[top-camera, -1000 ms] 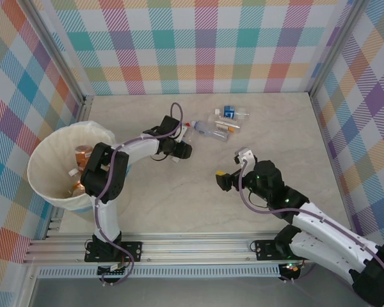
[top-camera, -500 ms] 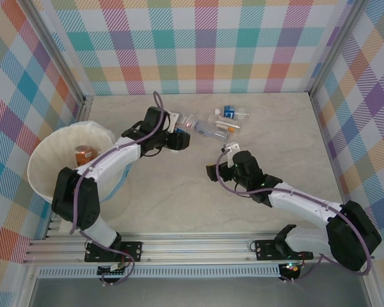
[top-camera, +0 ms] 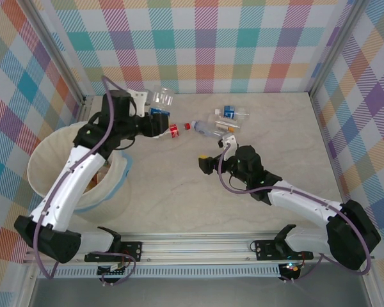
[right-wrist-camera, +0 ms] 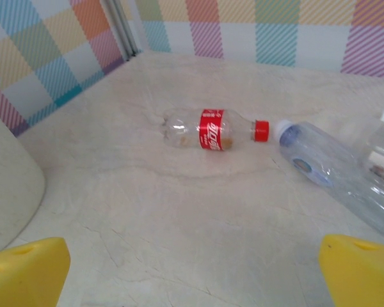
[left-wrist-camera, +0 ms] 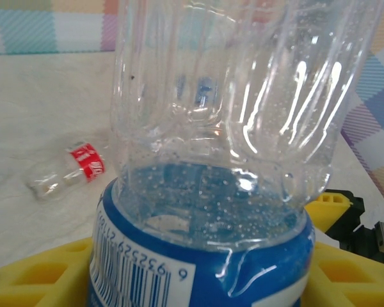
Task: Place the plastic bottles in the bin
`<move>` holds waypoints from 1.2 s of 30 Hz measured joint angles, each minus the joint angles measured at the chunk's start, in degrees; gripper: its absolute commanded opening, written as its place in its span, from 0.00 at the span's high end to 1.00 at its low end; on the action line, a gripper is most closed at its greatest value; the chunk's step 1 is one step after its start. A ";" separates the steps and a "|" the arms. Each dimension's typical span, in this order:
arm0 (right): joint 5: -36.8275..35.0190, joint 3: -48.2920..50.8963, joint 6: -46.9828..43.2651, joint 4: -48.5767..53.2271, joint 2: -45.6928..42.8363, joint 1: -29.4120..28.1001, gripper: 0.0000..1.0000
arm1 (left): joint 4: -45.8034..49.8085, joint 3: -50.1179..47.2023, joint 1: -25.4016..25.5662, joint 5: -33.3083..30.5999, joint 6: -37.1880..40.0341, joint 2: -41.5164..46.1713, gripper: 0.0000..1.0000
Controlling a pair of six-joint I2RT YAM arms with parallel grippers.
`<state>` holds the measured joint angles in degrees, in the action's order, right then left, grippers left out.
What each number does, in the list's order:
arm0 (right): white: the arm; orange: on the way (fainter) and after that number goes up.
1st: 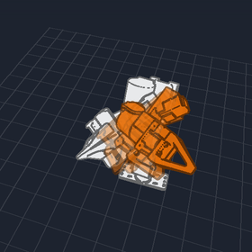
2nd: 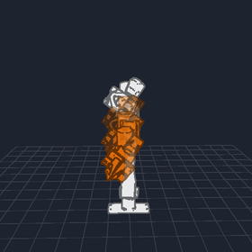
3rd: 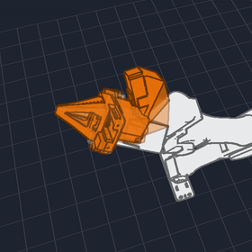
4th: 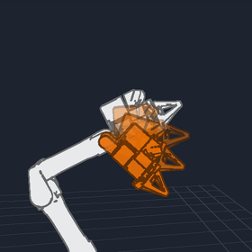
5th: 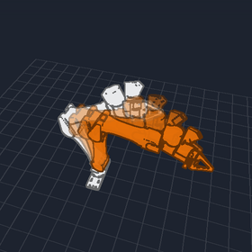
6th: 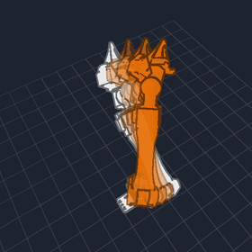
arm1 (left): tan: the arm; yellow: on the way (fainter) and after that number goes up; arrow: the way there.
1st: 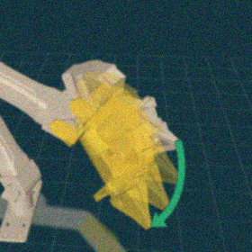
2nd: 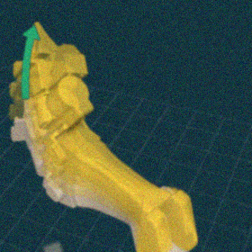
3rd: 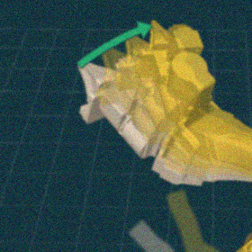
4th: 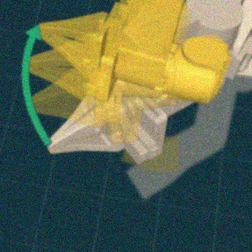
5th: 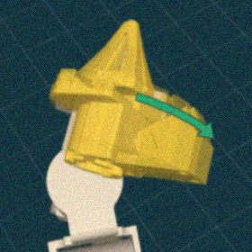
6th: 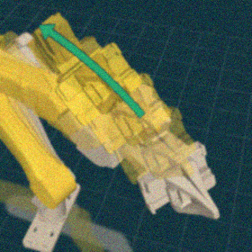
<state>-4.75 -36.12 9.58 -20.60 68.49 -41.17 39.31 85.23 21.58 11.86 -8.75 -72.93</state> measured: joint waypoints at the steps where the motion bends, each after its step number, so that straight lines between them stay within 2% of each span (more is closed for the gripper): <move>1: 0.37 -0.28 -0.07 -0.33 0.00 0.00 0.00 | 1.05 0.33 -0.33 -0.90 -0.07 0.96 0.72; 9: 1.18 -0.87 -0.20 -1.31 0.22 0.00 0.00 | 10.51 2.60 -0.83 -8.61 -0.72 10.12 0.75; 13: 1.31 -0.87 -0.13 -1.75 1.09 0.00 0.00 | 16.15 6.14 -0.85 -19.43 -0.94 13.81 0.77; 17: 1.86 -1.07 0.07 -2.49 2.23 0.00 0.00 | 21.84 8.83 -0.96 -32.52 -2.32 14.86 0.70; 21: 2.47 -1.95 0.26 -2.54 3.28 0.00 0.00 | 27.87 11.30 -2.21 -42.71 -4.13 13.40 0.87; 27: 2.97 -2.73 0.52 -2.51 3.48 0.00 0.00 | 32.59 10.05 -7.02 -49.70 -7.28 11.15 0.88; 31: 3.34 -2.84 0.61 -2.47 3.50 0.00 0.00 | 34.18 3.69 -9.77 -55.04 -10.45 12.76 0.80; 33: 3.58 -3.10 0.72 -2.45 3.76 0.00 0.00 | 34.95 0.48 -11.32 -57.55 -11.67 14.01 0.72; 34: 3.80 -3.43 0.74 -2.38 4.09 0.00 0.00 | 35.26 -1.11 -12.35 -58.69 -12.26 14.80 0.61; 35: 3.93 -3.78 0.79 -2.38 4.46 0.00 0.00 | 35.58 -2.58 -13.40 -59.60 -12.74 15.61 0.47; 36: 4.02 -4.11 0.92 -2.34 4.81 0.00 0.00 | 35.63 -3.72 -14.14 -60.30 -13.05 16.28 0.38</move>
<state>-0.73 -40.23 10.50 -22.94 73.30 -41.17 74.94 81.52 7.44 -48.45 -21.80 -56.64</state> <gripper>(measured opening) 0.997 0.605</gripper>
